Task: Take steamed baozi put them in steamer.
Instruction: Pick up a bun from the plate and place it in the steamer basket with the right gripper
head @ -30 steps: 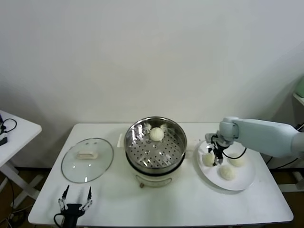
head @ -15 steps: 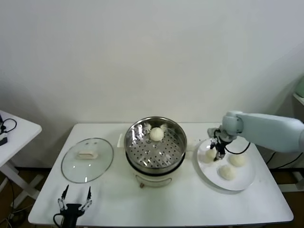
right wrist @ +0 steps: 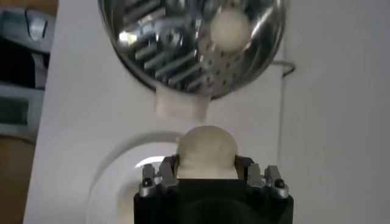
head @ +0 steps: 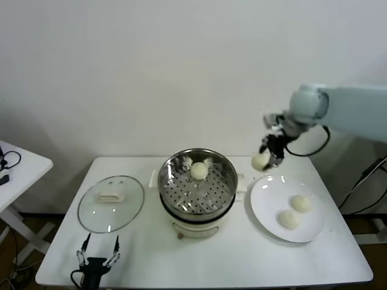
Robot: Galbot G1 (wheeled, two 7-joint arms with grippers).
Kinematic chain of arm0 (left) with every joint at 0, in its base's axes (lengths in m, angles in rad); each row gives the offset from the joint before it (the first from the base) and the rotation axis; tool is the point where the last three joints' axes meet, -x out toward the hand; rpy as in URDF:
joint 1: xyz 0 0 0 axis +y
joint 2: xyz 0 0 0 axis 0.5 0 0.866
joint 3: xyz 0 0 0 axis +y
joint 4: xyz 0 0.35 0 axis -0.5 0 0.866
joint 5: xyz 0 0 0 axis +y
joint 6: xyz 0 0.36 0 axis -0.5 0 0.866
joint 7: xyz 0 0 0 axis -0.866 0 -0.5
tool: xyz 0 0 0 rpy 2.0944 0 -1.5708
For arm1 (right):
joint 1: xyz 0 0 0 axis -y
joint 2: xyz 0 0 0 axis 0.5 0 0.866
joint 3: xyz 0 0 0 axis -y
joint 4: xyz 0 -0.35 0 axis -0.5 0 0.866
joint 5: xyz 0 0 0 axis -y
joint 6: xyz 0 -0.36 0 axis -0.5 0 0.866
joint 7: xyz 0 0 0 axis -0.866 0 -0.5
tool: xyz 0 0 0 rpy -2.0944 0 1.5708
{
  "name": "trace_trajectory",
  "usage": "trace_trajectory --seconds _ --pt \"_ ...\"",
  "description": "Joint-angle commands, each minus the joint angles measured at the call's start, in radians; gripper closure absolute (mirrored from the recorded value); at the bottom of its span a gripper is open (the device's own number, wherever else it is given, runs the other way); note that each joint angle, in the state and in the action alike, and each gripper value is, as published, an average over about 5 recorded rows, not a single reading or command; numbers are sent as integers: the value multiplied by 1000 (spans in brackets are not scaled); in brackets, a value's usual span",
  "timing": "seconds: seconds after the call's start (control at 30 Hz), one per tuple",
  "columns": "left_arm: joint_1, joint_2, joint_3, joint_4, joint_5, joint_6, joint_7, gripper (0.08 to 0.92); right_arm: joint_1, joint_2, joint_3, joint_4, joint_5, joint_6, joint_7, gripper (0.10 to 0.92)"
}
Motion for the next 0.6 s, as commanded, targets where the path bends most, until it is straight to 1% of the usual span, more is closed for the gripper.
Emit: trace_trajectory --seconds 0.03,0.23,0.43,0.6 --pt "1 2 2 -10 0 0 1 177 91 188 212 101 274 -158 86 406" --pt "12 4 4 -24 -1 3 3 177 -119 310 255 47 170 -173 134 402" --pt "12 8 3 -22 2 4 4 177 -305 378 250 -47 65 -174 155 397" --pt "9 12 -4 -9 2 -1 3 177 -388 418 226 -140 -3 -162 153 397"
